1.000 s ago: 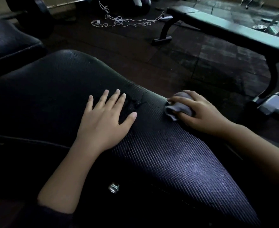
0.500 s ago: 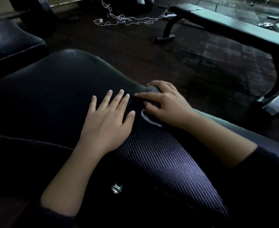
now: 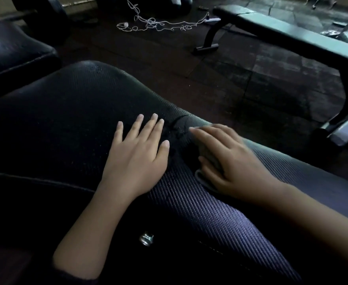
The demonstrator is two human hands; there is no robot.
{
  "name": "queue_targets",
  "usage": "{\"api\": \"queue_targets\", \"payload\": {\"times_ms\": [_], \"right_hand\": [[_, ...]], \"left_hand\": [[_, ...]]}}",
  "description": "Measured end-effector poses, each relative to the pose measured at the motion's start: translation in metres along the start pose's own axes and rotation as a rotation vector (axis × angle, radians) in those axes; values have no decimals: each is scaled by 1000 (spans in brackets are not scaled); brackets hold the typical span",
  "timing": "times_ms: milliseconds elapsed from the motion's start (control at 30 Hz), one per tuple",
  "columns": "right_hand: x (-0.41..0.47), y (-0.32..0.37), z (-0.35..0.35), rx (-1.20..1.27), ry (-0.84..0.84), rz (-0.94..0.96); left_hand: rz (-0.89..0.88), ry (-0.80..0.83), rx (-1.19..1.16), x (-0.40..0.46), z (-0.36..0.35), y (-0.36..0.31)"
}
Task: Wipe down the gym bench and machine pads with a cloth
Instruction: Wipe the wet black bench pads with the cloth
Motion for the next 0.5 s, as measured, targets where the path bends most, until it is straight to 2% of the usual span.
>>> {"api": "queue_targets", "payload": {"times_ms": [167, 300, 500], "right_hand": [[60, -13, -36, -15, 60, -8], [82, -50, -35, 69, 70, -253], [36, -77, -2, 36, 85, -508]], "left_hand": [[-3, 10, -20, -1, 1, 1], [-8, 12, -19, -1, 0, 3], [-55, -19, -62, -6, 10, 7]]}}
Point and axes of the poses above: each hand's wrist, its own x-axis towards the middle knuckle, its own z-axis out of the back of the hand, y = z × x, the point moved 2 cm from there along x, towards the middle knuckle, and after that the axes turned 9 degrees about -y, right-handed, at the moved point
